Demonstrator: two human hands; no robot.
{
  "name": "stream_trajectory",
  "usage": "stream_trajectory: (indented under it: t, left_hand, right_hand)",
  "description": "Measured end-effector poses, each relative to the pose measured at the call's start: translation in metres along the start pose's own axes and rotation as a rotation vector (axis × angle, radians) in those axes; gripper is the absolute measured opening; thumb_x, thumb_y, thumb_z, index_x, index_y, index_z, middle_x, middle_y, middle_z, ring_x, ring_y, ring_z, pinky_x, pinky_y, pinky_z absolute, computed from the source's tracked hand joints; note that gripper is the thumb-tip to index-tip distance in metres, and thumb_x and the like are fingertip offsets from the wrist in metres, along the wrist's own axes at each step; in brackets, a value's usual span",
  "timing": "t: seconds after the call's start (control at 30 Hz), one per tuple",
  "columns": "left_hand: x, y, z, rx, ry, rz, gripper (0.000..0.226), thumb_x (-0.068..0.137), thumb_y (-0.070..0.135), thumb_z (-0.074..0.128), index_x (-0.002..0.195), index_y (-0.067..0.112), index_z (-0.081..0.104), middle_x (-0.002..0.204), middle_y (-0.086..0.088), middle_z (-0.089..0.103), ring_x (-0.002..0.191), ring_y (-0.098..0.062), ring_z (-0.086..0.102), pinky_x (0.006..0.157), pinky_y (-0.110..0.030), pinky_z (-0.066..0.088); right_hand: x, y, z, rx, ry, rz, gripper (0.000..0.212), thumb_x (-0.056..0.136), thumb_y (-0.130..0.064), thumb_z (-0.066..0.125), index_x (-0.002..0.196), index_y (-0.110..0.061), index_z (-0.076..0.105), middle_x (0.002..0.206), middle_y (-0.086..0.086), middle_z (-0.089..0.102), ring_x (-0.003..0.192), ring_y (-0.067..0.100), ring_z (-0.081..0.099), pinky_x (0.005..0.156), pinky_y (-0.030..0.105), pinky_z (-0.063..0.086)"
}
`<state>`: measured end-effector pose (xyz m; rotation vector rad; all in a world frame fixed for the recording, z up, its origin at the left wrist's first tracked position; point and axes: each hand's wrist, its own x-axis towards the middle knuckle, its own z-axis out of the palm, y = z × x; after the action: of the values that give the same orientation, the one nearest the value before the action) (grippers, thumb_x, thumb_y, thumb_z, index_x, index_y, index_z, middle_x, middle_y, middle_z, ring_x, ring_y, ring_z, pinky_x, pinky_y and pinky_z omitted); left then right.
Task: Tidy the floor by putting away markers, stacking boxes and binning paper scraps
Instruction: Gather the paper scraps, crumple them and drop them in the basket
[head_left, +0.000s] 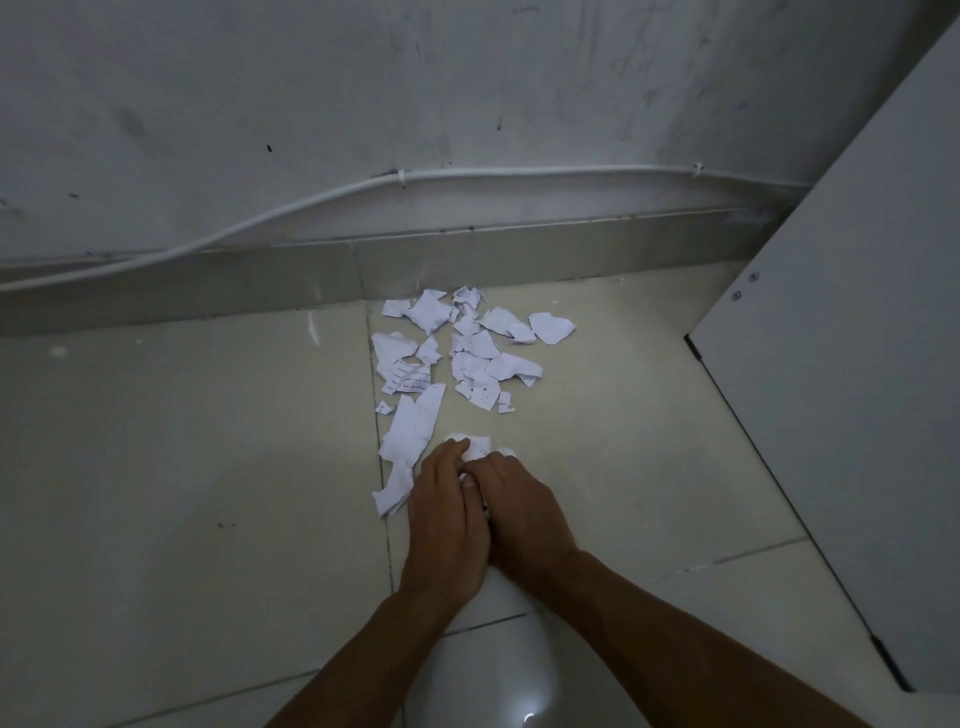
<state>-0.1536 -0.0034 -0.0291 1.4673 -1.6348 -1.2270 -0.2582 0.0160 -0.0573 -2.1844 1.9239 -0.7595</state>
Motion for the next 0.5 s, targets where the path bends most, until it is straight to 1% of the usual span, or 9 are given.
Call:
stream_trajectory:
  t: [0.03, 0.1, 0.13, 0.17, 0.2, 0.27, 0.37, 0.43, 0.5]
  left_hand:
    - [0.001, -0.004, -0.004, 0.015, -0.011, -0.008, 0.034, 0.102, 0.002, 0.041, 0.136, 0.004, 0.046, 0.141, -0.007, 0.047, 0.132, -0.020, 0.043, 0.116, -0.033, 0.030]
    - [0.002, 0.005, -0.009, -0.056, -0.100, -0.085, 0.033, 0.104, 0.005, 0.038, 0.135, 0.000, 0.047, 0.139, -0.016, 0.052, 0.131, -0.029, 0.047, 0.115, -0.042, 0.033]
    - [0.002, 0.012, -0.015, -0.125, -0.119, -0.167, 0.032, 0.104, 0.008, 0.038, 0.133, -0.001, 0.048, 0.135, -0.020, 0.055, 0.128, -0.033, 0.050, 0.113, -0.045, 0.035]
    - [0.004, 0.011, -0.018, -0.140, -0.098, -0.212, 0.032, 0.104, 0.010, 0.038, 0.131, -0.001, 0.050, 0.132, -0.022, 0.057, 0.125, -0.035, 0.053, 0.111, -0.045, 0.037]
    - [0.002, 0.019, -0.025, -0.160, -0.081, -0.243, 0.030, 0.104, 0.012, 0.039, 0.129, 0.001, 0.053, 0.129, -0.021, 0.059, 0.121, -0.034, 0.055, 0.109, -0.045, 0.039]
    - [0.002, 0.025, -0.036, -0.138, -0.027, -0.211, 0.025, 0.105, 0.017, 0.041, 0.120, 0.009, 0.059, 0.122, -0.014, 0.064, 0.113, -0.027, 0.060, 0.104, -0.044, 0.045]
    - [0.005, 0.033, -0.052, -0.184, 0.066, -0.130, 0.017, 0.102, 0.013, 0.046, 0.110, 0.012, 0.061, 0.115, -0.010, 0.065, 0.108, -0.025, 0.062, 0.100, -0.044, 0.049]
    - [0.007, 0.042, -0.065, -0.189, 0.120, -0.101, 0.022, 0.101, 0.011, 0.044, 0.112, 0.009, 0.062, 0.115, -0.010, 0.065, 0.107, -0.025, 0.062, 0.099, -0.046, 0.049]
    - [0.008, 0.052, -0.079, -0.205, 0.156, -0.079, 0.022, 0.101, 0.011, 0.043, 0.109, 0.011, 0.063, 0.115, -0.011, 0.064, 0.107, -0.026, 0.062, 0.098, -0.049, 0.050]
  right_hand:
    - [0.002, -0.001, 0.002, 0.046, -0.074, 0.062, 0.036, 0.087, -0.021, 0.061, 0.114, 0.003, 0.066, 0.111, 0.022, 0.069, 0.101, 0.039, 0.068, 0.088, 0.046, 0.057]
    - [0.004, 0.003, 0.009, 0.101, -0.226, 0.184, 0.055, 0.093, -0.024, 0.064, 0.141, -0.001, 0.047, 0.145, 0.020, 0.049, 0.135, 0.035, 0.045, 0.113, 0.041, 0.037]
    - [0.007, 0.004, 0.009, 0.132, -0.302, 0.216, 0.063, 0.095, -0.025, 0.064, 0.148, -0.005, 0.037, 0.155, 0.016, 0.036, 0.144, 0.028, 0.034, 0.119, 0.036, 0.026]
    - [0.011, 0.000, 0.006, 0.170, -0.352, 0.218, 0.065, 0.095, -0.024, 0.064, 0.150, -0.006, 0.032, 0.158, 0.014, 0.031, 0.146, 0.024, 0.031, 0.120, 0.033, 0.022]
    - [0.016, -0.004, 0.003, 0.203, -0.331, 0.183, 0.061, 0.095, -0.021, 0.064, 0.147, -0.003, 0.037, 0.154, 0.017, 0.037, 0.142, 0.025, 0.037, 0.119, 0.034, 0.025]
    - [0.027, -0.015, -0.003, 0.253, -0.190, 0.068, 0.045, 0.093, -0.011, 0.064, 0.134, 0.004, 0.053, 0.135, 0.022, 0.057, 0.123, 0.027, 0.057, 0.108, 0.033, 0.042]
    - [0.042, -0.041, -0.019, 0.290, -0.082, 0.041, 0.037, 0.089, -0.003, 0.064, 0.126, 0.004, 0.061, 0.121, 0.021, 0.065, 0.108, 0.027, 0.064, 0.094, 0.031, 0.051]
    - [0.054, -0.058, -0.030, 0.300, 0.034, -0.065, 0.034, 0.082, 0.005, 0.070, 0.116, 0.004, 0.066, 0.107, 0.017, 0.069, 0.096, 0.025, 0.068, 0.085, 0.031, 0.055]
    - [0.065, -0.075, -0.040, 0.304, 0.076, -0.128, 0.034, 0.078, 0.011, 0.071, 0.112, 0.007, 0.066, 0.102, 0.018, 0.070, 0.092, 0.026, 0.069, 0.082, 0.032, 0.055]
